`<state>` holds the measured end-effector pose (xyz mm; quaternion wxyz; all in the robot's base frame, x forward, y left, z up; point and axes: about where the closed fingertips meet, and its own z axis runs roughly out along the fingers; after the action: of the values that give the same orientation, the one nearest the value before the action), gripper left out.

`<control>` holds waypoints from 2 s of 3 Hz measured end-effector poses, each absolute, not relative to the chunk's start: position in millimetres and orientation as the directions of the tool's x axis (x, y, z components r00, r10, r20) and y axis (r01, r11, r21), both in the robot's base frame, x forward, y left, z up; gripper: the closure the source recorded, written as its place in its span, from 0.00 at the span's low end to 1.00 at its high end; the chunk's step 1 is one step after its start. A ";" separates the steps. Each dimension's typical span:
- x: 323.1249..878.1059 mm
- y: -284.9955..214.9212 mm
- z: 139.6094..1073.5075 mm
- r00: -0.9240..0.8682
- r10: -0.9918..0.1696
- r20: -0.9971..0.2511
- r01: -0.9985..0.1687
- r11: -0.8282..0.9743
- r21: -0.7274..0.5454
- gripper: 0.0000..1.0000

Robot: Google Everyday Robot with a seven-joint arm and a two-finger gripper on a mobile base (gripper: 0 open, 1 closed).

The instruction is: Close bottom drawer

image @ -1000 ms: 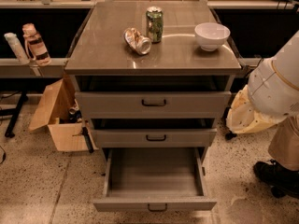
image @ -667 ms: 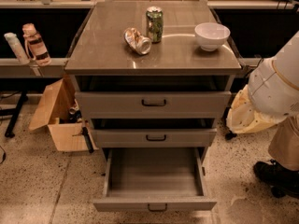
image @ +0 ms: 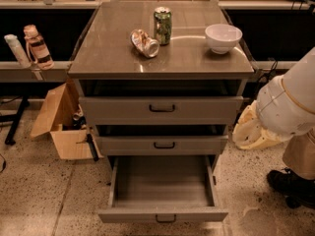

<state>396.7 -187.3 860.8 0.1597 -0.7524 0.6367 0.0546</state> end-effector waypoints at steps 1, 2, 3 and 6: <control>393.5 -187.4 834.9 0.146 -0.942 -0.301 -0.982 -0.101 -0.160 1.00; 388.9 -190.1 798.0 0.076 -0.952 -0.298 -0.991 -0.038 -0.131 1.00; 385.9 -191.9 776.2 0.037 -0.955 -0.296 -0.993 -0.003 -0.114 1.00; 374.9 -217.0 677.6 -0.137 -0.951 -0.276 -0.990 0.137 0.021 1.00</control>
Offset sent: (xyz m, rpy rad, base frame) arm -0.0099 -0.0066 -0.0908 -0.0032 0.0682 -0.1627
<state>374.9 -217.0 677.6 0.0982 -0.6494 0.7475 0.0994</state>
